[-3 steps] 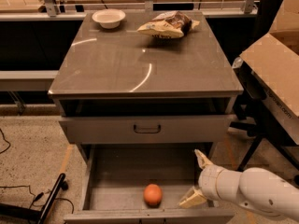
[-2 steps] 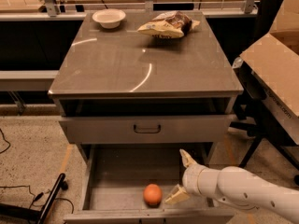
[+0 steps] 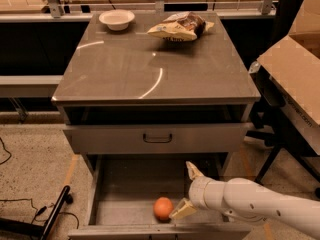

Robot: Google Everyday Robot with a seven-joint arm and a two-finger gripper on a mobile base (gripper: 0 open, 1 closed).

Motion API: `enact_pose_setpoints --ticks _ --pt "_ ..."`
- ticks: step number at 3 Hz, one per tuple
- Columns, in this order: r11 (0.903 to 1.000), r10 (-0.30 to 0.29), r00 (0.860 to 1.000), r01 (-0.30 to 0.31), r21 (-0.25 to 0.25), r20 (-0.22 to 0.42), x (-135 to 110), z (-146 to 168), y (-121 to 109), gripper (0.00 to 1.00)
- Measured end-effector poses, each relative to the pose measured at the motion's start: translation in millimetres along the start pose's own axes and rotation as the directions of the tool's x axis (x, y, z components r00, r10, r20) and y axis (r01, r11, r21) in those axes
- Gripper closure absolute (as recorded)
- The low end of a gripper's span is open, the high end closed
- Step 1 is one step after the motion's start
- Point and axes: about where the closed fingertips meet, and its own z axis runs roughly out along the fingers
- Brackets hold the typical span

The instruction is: Pick orange from middle drawer and place on counter

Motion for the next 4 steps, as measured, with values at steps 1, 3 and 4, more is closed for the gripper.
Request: enact_pose_setpoints --ticks 1,3,4 --pt "0.9996 0.006 1.000 -0.005 -0.027 0.015 5 19 7 0.00" --pt "0.9979 0.023 0.998 -0.020 -0.061 0.050 11 56 14 0.00" --pt "0.9978 0.029 0.997 -0.025 -0.061 0.070 10 71 14 0.00"
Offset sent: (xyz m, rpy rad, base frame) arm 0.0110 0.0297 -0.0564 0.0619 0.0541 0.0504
